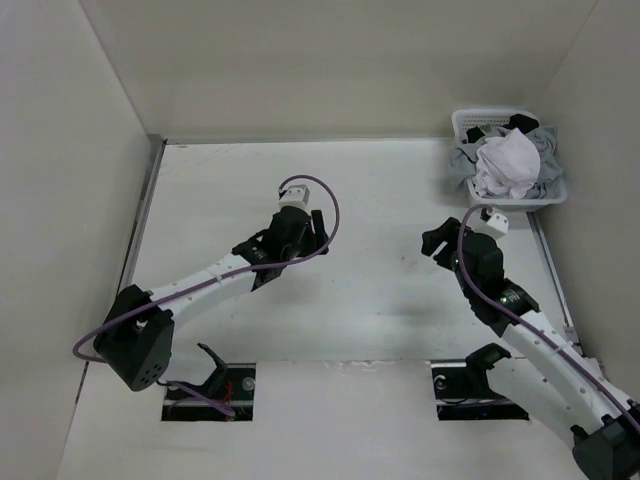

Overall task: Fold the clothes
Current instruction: Grab the tank top from the pile

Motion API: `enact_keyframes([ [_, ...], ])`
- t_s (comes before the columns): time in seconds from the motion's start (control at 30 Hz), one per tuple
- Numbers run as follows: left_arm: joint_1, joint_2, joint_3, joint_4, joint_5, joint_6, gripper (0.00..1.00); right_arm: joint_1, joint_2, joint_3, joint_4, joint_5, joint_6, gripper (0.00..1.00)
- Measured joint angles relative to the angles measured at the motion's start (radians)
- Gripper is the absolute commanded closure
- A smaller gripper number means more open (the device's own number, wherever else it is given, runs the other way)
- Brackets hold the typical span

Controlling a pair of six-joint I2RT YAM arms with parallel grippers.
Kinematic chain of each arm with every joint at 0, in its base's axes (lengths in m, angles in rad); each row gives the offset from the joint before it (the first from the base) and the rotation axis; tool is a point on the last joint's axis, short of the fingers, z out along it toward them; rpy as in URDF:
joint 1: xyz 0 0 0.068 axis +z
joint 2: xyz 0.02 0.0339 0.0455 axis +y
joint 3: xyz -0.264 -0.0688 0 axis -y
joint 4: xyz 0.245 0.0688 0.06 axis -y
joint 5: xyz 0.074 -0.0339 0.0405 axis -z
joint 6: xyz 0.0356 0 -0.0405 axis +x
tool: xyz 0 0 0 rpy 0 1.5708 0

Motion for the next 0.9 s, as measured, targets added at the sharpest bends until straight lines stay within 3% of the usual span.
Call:
enact_keyframes([
  [0.1,0.003,0.007,0.000,0.020,0.025,-0.002,0.37,-0.032,0.050,0.004,0.047,-0.023,-0.001,0.35],
  [0.23,0.000,0.006,-0.021,0.084,0.055,-0.008,0.36,-0.078,0.096,0.027,0.072,-0.048,-0.010,0.72],
  [0.3,-0.008,0.004,-0.043,0.115,0.064,-0.011,0.41,-0.107,0.109,0.048,0.079,-0.058,-0.013,0.93],
  [0.37,-0.023,0.003,-0.065,0.138,0.072,-0.012,0.52,-0.138,0.131,0.082,0.084,-0.067,-0.020,0.98],
  [0.43,-0.043,0.003,-0.080,0.159,0.077,-0.011,0.64,-0.183,0.172,0.138,0.081,-0.077,-0.027,0.97],
  [0.5,-0.072,0.003,-0.093,0.193,0.081,-0.007,0.83,-0.250,0.233,0.219,0.077,-0.081,-0.041,0.93],
  [0.6,-0.121,0.003,-0.112,0.257,0.087,0.000,0.88,-0.389,0.351,0.369,0.081,-0.076,-0.069,0.85],
  [0.67,-0.147,0.003,-0.129,0.304,0.092,0.002,0.82,-0.491,0.446,0.465,0.093,-0.068,-0.081,0.71],
  [0.77,-0.153,0.004,-0.151,0.351,0.104,0.005,0.63,-0.624,0.602,0.595,0.096,-0.059,-0.098,0.51],
  [0.9,-0.127,0.012,-0.178,0.411,0.127,0.002,0.49,-0.714,0.820,0.767,0.064,-0.056,-0.136,0.43],
])
